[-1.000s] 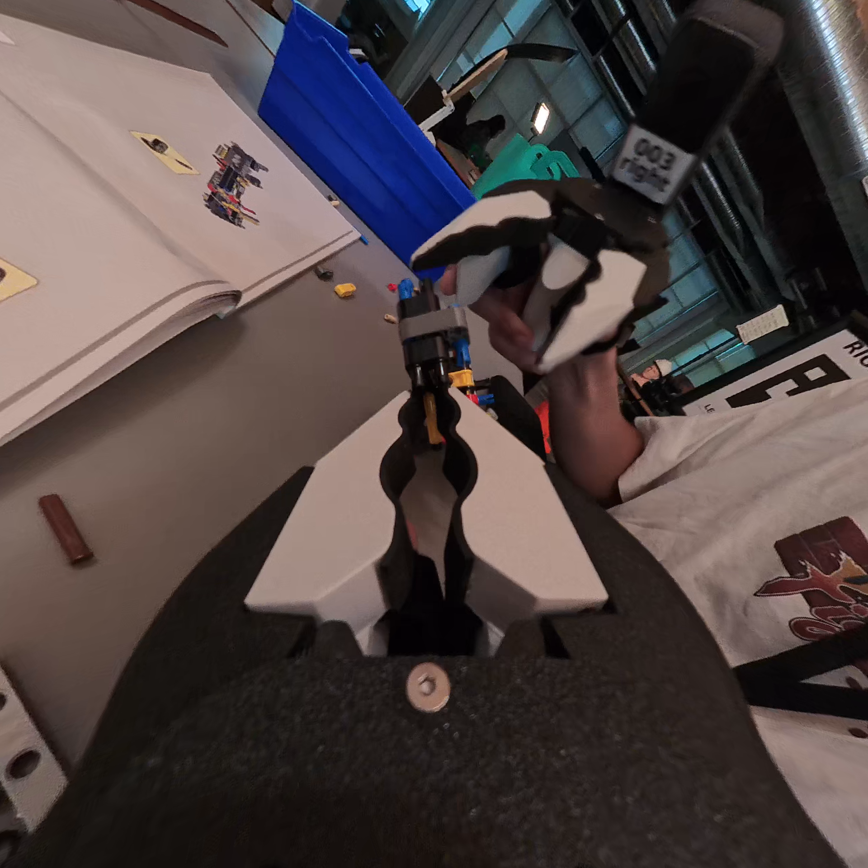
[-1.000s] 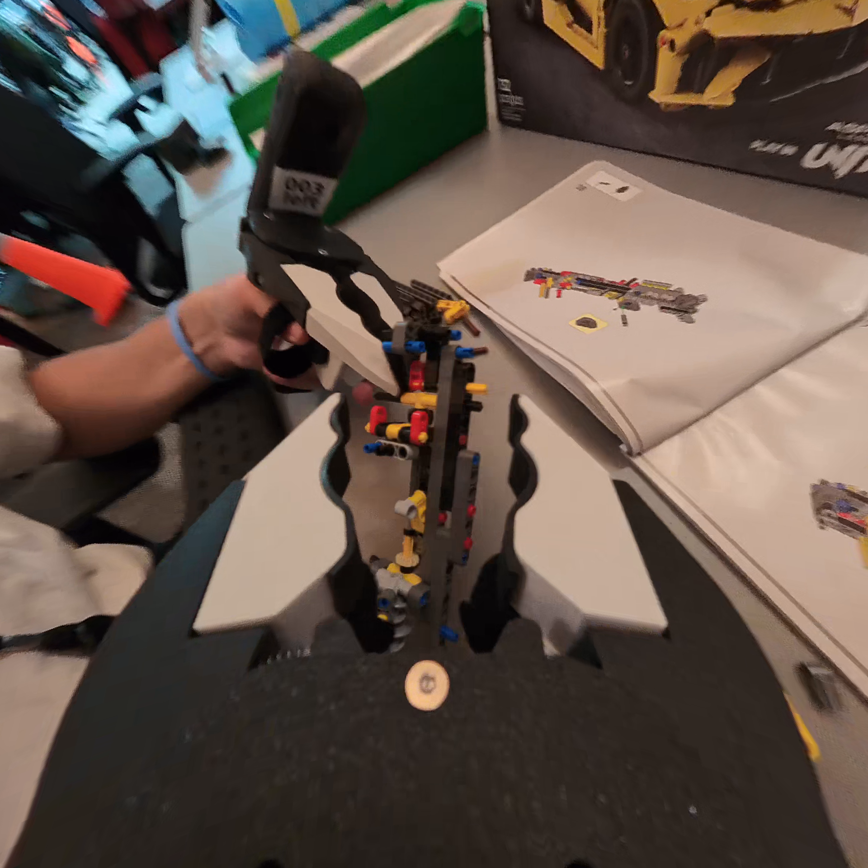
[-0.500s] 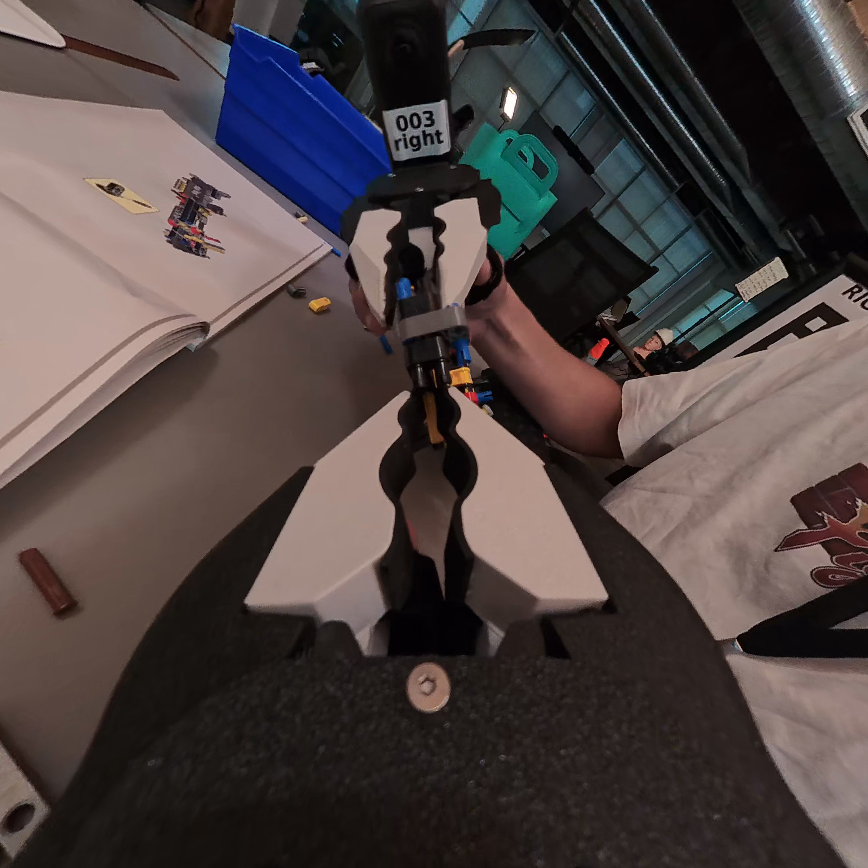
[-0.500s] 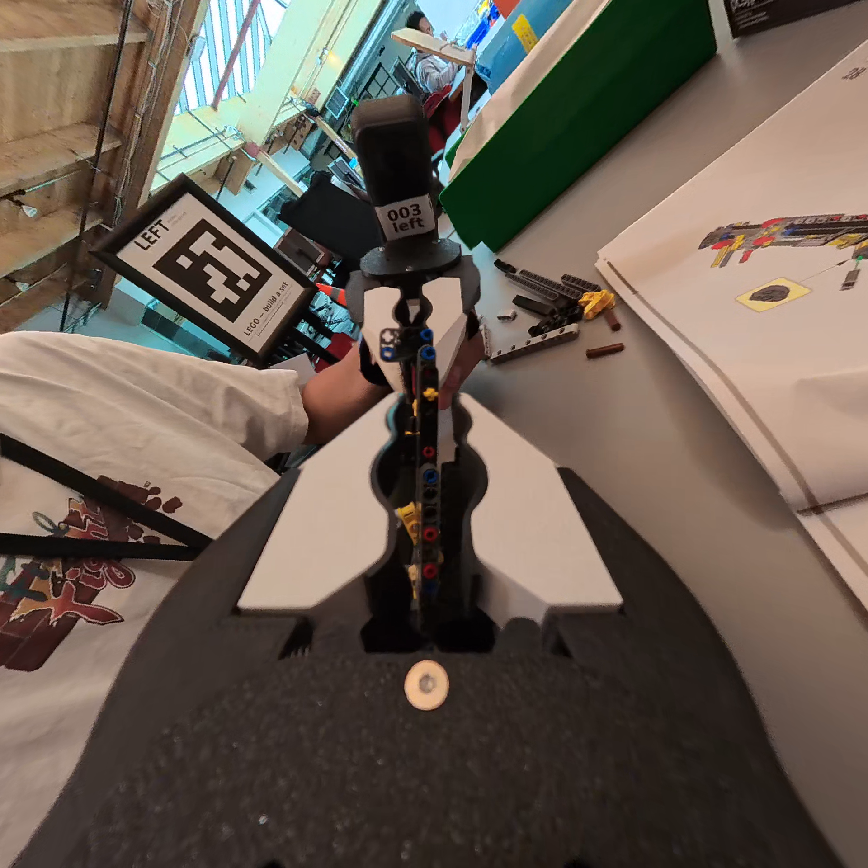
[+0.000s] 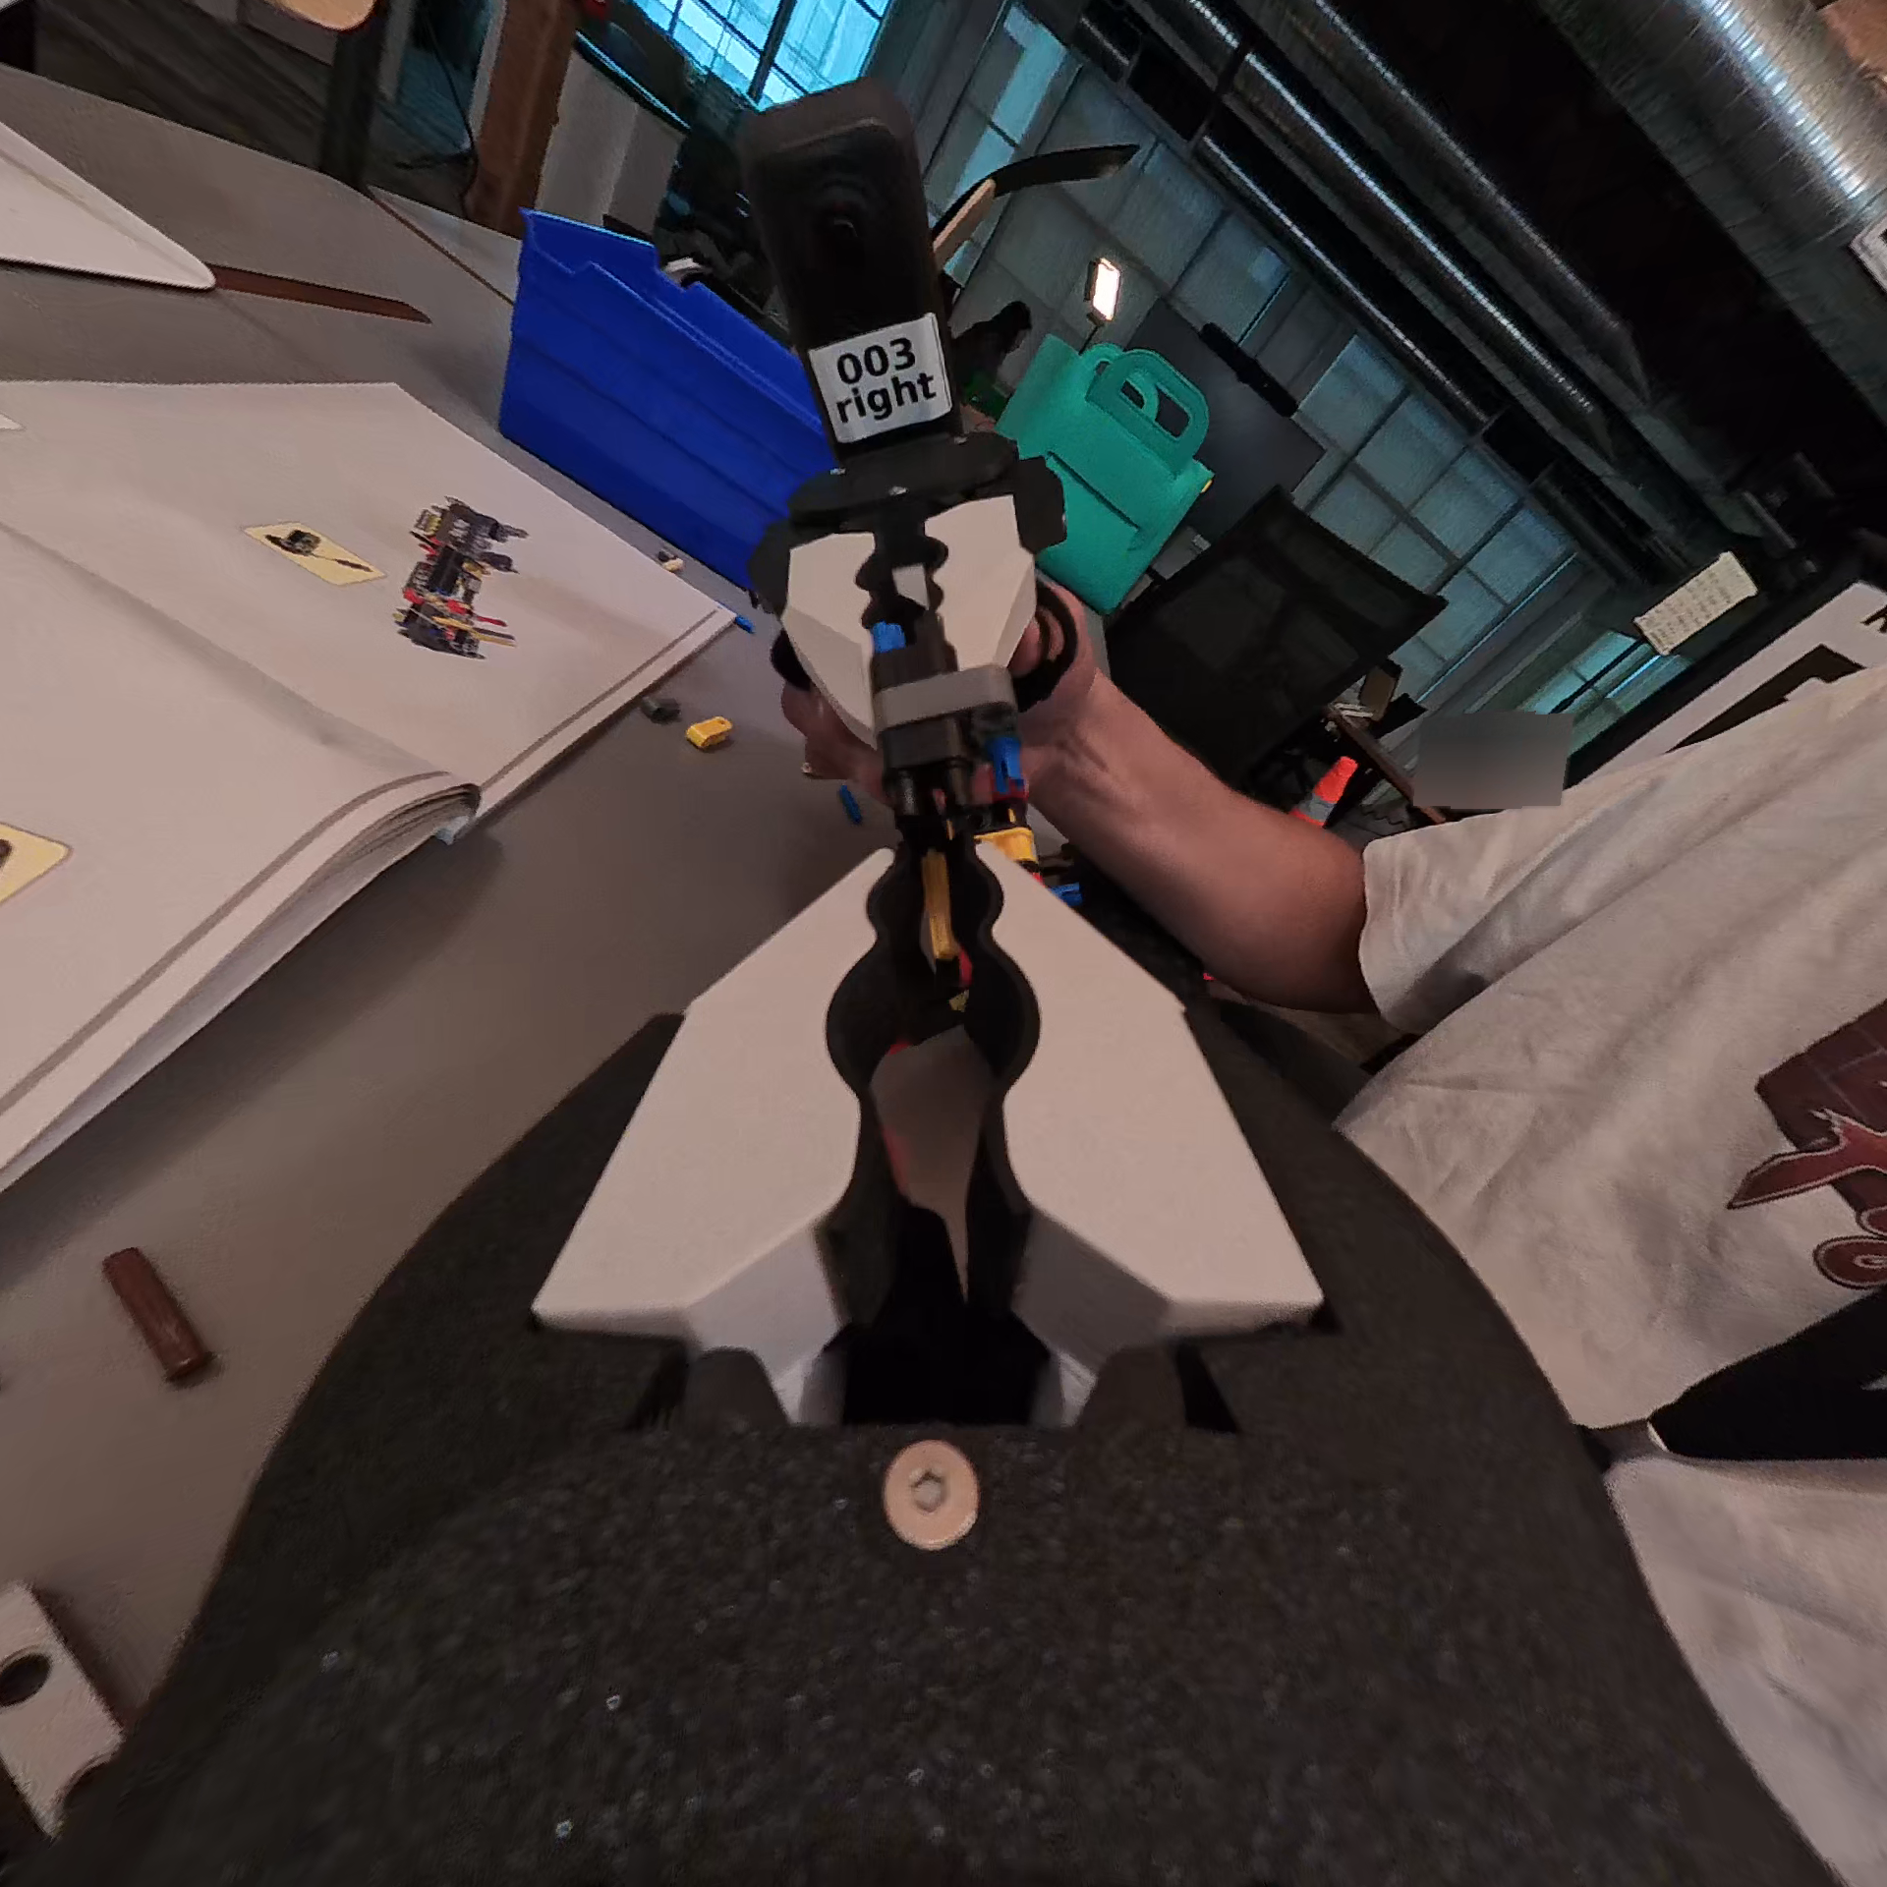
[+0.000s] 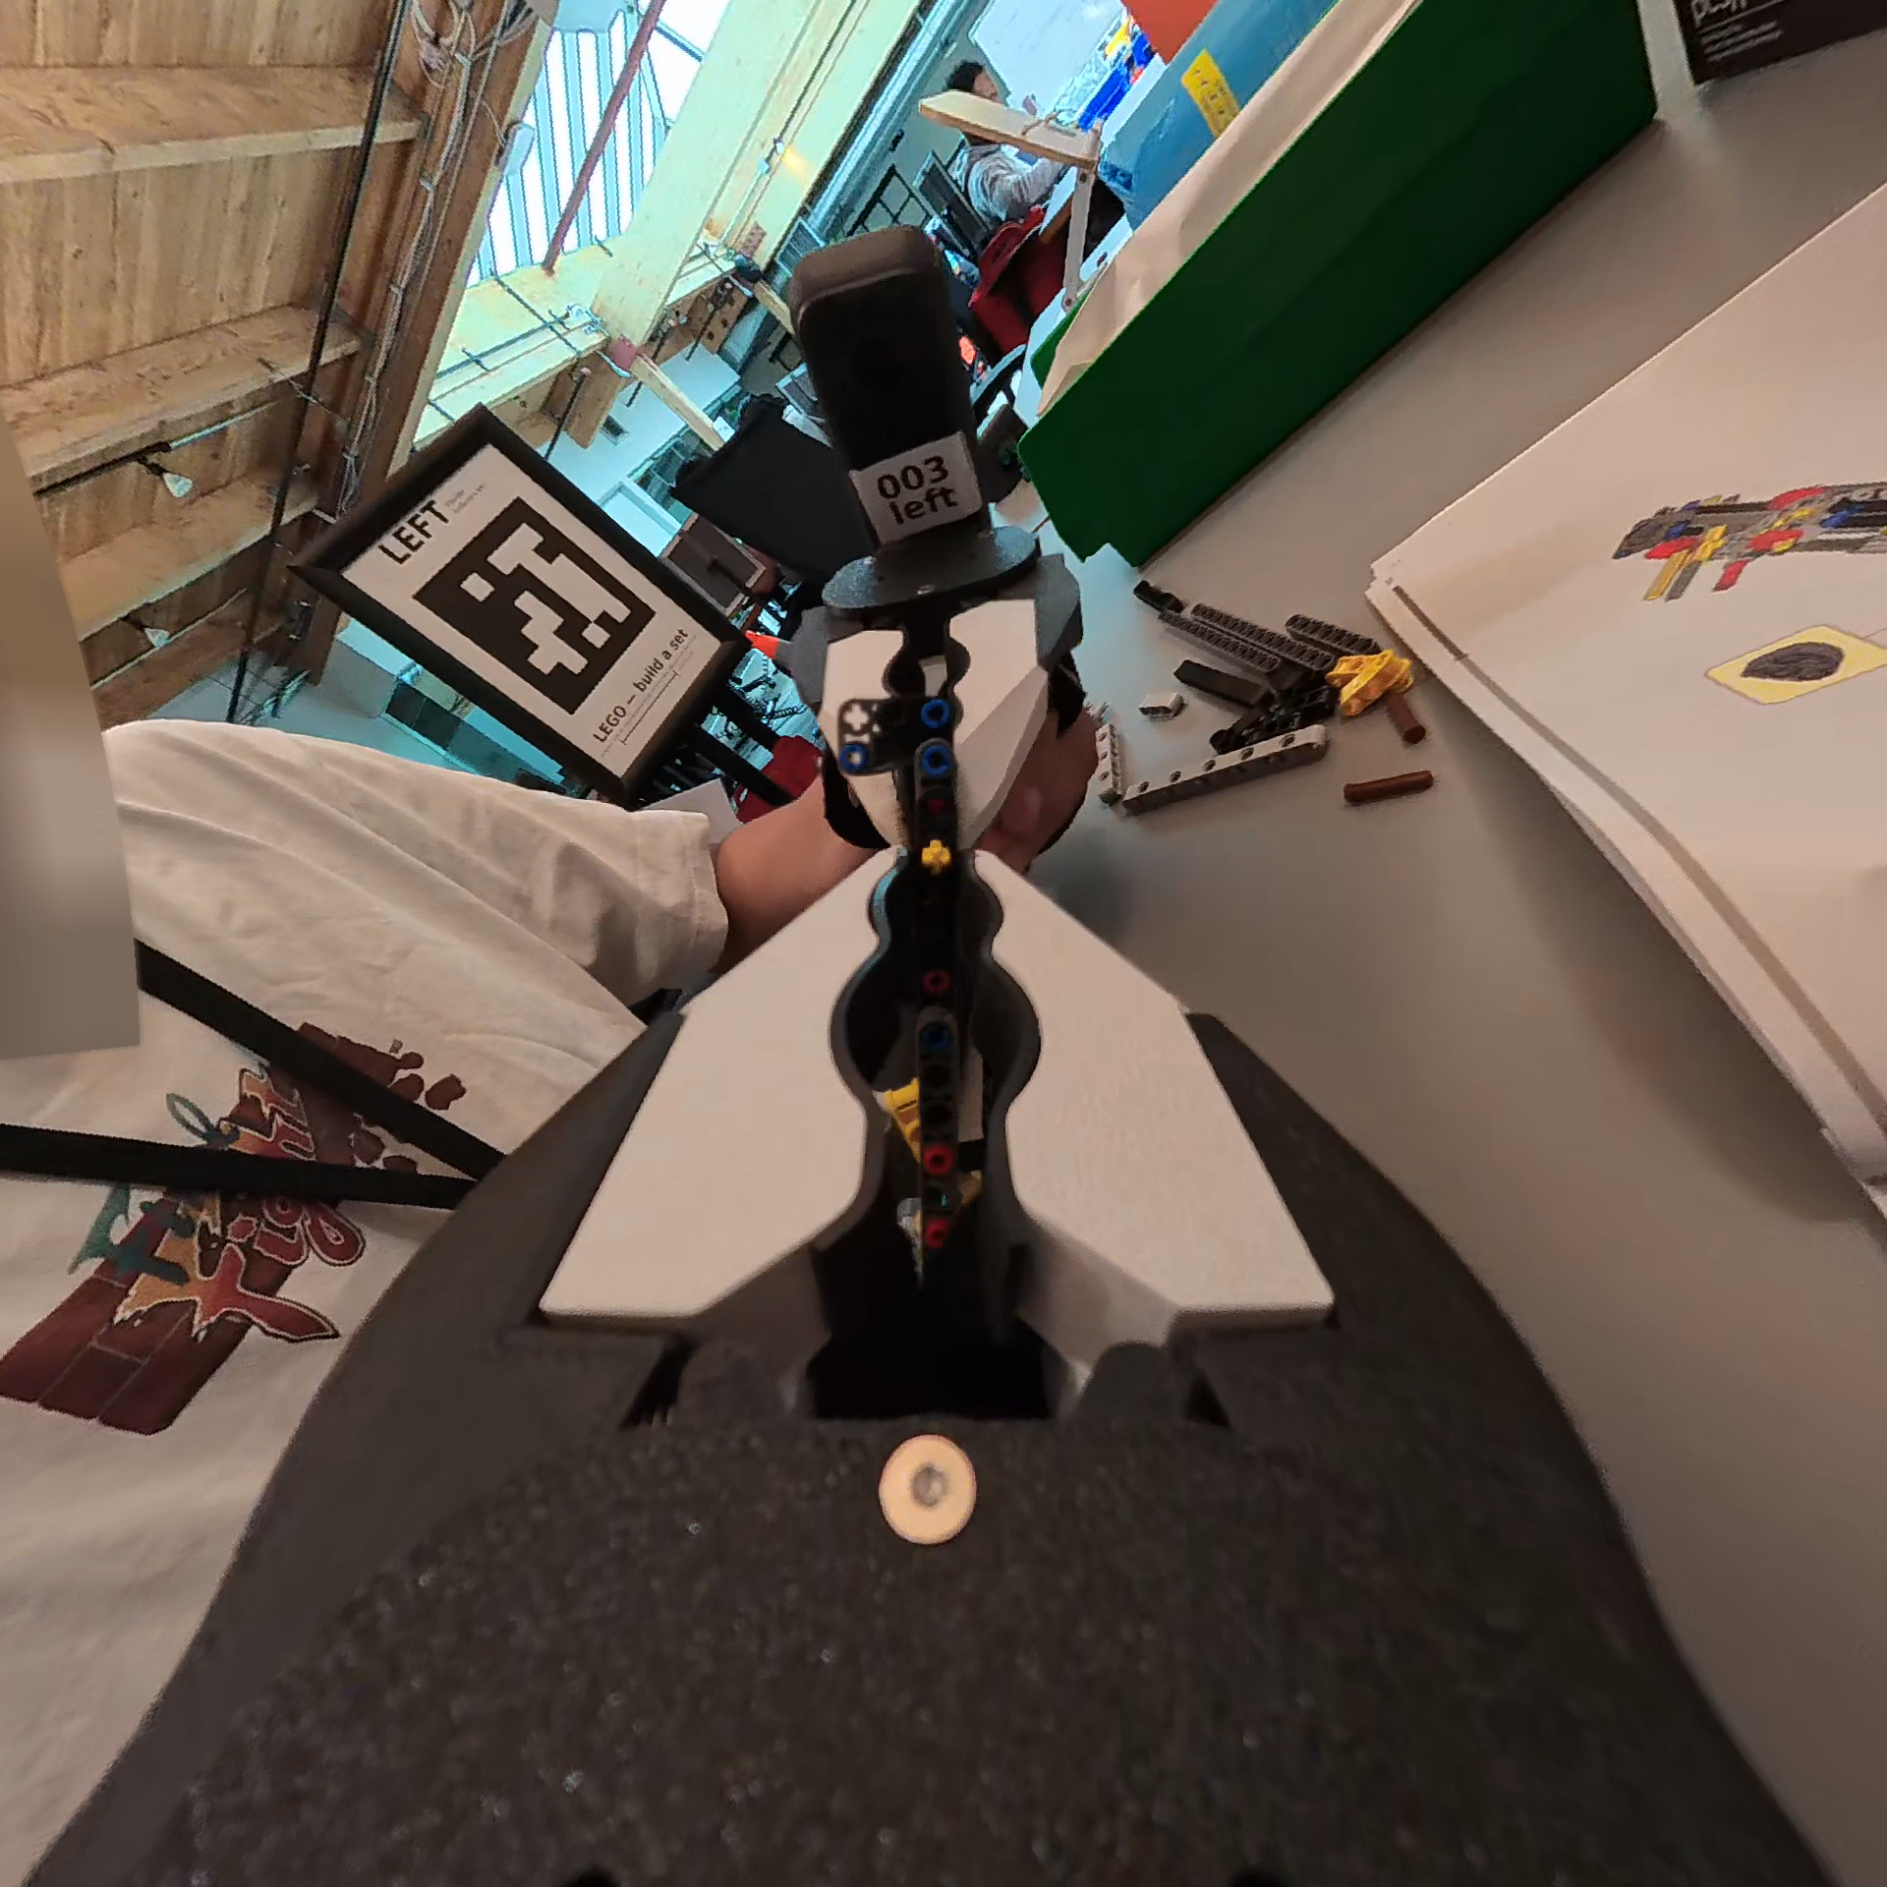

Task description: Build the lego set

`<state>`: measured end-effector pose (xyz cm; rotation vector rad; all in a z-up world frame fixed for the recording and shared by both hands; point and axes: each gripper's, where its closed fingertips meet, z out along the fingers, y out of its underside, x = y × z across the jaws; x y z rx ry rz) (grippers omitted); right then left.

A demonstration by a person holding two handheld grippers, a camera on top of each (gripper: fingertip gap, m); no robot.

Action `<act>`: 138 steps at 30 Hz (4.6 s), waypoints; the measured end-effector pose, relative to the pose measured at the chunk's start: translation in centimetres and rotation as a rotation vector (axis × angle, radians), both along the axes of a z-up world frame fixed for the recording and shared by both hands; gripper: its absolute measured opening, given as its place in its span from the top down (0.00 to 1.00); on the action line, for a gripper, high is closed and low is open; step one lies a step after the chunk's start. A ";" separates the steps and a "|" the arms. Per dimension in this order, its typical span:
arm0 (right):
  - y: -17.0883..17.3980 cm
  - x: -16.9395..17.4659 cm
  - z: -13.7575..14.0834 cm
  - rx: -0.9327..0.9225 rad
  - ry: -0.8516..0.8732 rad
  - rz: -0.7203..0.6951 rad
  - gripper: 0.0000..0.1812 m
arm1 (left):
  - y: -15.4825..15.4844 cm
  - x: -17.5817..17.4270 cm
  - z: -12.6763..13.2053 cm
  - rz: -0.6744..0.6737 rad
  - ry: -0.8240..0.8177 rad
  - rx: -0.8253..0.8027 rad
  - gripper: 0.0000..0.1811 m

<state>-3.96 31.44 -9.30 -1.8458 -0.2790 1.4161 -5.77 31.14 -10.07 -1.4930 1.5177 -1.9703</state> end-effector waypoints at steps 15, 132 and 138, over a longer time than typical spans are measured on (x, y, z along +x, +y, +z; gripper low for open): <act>0.2 0.6 -0.1 -0.001 -0.011 -0.025 0.97 | 0.9 0.8 0.4 0.090 -0.019 0.030 0.96; -16.1 18.4 0.4 0.353 -0.657 -1.457 0.86 | -7.0 26.5 -5.4 -0.088 0.269 1.065 0.72; -15.9 18.7 -0.1 0.311 -0.466 -1.388 0.82 | -9.3 31.3 -8.9 -0.132 0.312 1.098 0.72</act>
